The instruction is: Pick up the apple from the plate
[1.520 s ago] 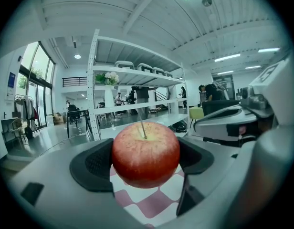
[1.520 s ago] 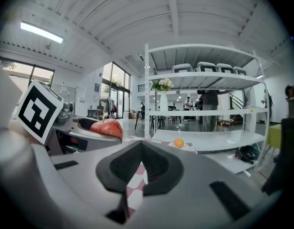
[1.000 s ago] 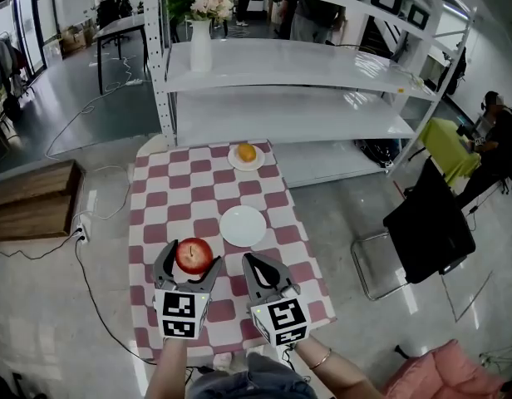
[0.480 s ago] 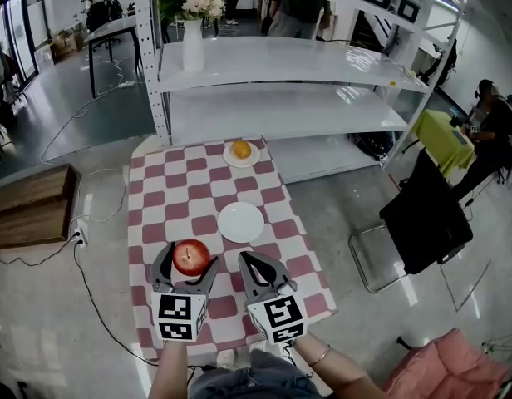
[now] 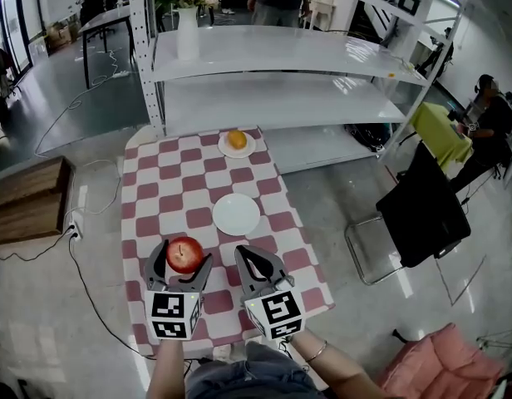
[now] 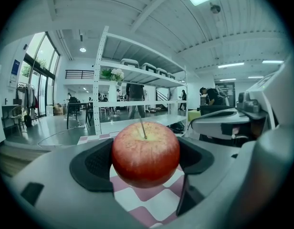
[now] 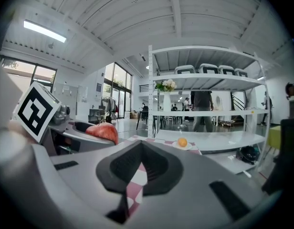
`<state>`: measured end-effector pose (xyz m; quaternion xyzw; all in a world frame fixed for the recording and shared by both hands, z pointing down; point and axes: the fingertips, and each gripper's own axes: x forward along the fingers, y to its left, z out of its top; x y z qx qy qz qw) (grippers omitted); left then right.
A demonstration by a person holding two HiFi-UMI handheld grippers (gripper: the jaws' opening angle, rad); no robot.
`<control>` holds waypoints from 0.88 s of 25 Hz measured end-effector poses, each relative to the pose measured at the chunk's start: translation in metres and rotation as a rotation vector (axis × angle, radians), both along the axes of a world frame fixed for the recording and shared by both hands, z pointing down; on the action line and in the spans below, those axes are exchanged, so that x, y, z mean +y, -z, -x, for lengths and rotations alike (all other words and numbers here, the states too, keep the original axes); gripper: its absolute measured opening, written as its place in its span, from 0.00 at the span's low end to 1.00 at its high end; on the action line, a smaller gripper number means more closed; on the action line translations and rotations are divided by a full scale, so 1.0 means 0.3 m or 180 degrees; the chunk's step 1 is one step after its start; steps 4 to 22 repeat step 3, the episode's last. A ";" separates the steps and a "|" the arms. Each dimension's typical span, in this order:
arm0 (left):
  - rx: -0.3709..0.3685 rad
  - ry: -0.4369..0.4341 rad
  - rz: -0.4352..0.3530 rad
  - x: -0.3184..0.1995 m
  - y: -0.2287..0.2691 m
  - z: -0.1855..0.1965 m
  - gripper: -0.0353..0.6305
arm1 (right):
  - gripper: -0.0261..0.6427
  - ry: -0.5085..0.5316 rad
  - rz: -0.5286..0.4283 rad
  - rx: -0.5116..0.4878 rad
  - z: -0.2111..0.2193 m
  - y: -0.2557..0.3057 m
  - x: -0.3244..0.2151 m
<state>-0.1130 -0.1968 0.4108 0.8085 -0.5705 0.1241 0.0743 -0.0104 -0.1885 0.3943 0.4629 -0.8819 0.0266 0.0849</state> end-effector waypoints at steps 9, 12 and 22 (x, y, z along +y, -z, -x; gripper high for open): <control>0.0008 0.0011 0.0016 -0.007 -0.002 -0.004 0.65 | 0.05 0.0013 0.0013 -0.0024 -0.011 -0.006 -0.011; 0.0008 0.0011 0.0016 -0.007 -0.002 -0.004 0.65 | 0.05 0.0013 0.0013 -0.0024 -0.011 -0.006 -0.011; 0.0008 0.0011 0.0016 -0.007 -0.002 -0.004 0.65 | 0.05 0.0013 0.0013 -0.0024 -0.011 -0.006 -0.011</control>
